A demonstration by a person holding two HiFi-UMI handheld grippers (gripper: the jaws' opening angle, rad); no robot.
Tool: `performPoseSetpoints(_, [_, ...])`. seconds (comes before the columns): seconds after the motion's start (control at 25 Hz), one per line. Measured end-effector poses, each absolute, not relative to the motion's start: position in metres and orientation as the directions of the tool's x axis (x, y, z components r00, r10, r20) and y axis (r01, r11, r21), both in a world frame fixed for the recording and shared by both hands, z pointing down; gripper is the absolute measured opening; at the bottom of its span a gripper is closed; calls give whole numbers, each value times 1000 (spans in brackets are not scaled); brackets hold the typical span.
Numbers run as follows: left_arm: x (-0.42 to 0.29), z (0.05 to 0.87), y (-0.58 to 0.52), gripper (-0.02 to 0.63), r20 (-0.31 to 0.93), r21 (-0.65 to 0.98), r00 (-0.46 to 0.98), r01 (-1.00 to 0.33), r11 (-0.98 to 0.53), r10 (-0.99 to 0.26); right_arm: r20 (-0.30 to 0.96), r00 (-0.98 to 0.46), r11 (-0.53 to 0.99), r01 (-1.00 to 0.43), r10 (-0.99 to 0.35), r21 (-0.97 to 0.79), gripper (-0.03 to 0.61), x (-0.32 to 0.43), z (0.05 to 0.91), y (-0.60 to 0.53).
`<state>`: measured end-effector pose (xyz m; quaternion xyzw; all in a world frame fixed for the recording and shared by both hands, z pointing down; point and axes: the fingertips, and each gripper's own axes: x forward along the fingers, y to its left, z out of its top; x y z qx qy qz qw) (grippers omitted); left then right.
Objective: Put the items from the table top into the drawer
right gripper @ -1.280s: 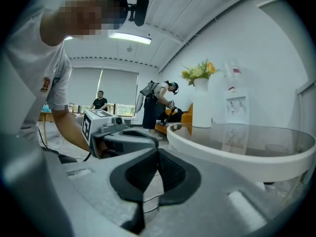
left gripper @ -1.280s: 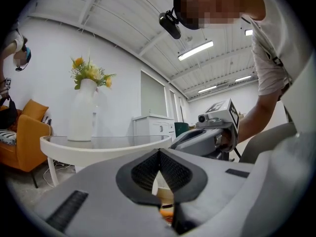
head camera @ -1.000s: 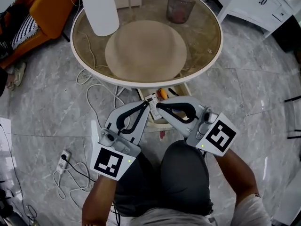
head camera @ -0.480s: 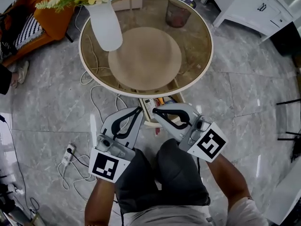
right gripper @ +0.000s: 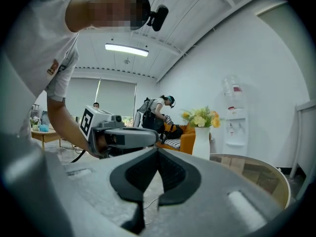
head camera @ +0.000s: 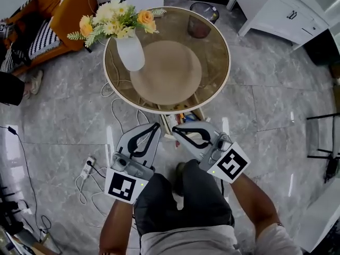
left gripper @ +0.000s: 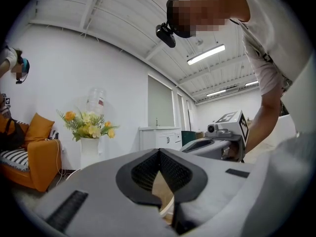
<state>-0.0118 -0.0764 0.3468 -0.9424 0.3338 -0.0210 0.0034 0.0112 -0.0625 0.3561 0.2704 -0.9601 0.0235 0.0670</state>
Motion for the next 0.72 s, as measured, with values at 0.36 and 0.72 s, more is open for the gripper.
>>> performPoseSetpoints(0.36, [-17,266,-68,0,70,-12,769,-637,-771,-636,129,-840,844,-535,-527,-32,0,8,265,-62])
performPoseSetpoints(0.72, [-18,164,-57,0,68,-5,763,-644,-765,-643,83,-848,848,-528,-523,-54,0,-1,158,-52])
